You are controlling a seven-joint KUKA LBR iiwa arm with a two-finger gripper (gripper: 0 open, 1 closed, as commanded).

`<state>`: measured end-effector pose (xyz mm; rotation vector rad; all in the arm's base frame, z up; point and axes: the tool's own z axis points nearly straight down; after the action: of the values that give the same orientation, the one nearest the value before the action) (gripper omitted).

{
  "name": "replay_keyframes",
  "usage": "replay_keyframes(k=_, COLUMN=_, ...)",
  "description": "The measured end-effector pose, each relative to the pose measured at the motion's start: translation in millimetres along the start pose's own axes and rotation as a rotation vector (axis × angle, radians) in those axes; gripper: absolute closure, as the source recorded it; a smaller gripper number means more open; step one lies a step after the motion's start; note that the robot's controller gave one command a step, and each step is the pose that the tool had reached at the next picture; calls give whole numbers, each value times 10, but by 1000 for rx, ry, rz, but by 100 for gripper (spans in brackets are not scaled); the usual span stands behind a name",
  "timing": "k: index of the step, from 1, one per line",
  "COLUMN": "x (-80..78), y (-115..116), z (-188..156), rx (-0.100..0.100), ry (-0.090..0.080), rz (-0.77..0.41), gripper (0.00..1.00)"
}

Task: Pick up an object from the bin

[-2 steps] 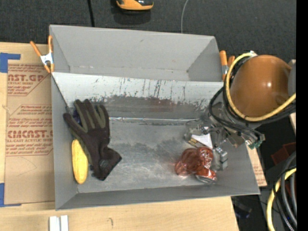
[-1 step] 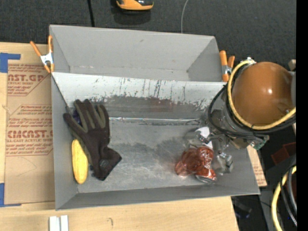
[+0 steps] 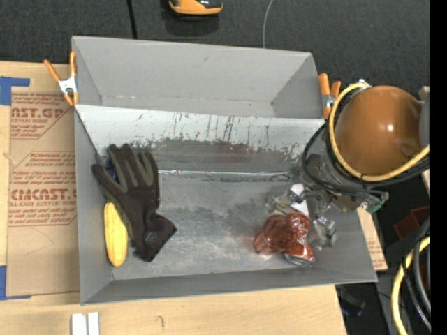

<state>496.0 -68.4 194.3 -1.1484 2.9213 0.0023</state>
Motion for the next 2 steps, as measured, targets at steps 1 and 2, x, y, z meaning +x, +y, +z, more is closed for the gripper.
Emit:
replay_keyframes(k=1, x=-104, y=140, z=143, rx=0, ry=1, rz=-85, gripper=0)
replay_keyframes(k=2, x=-98, y=187, z=185, rx=-1, ry=1, rz=-274, gripper=0)
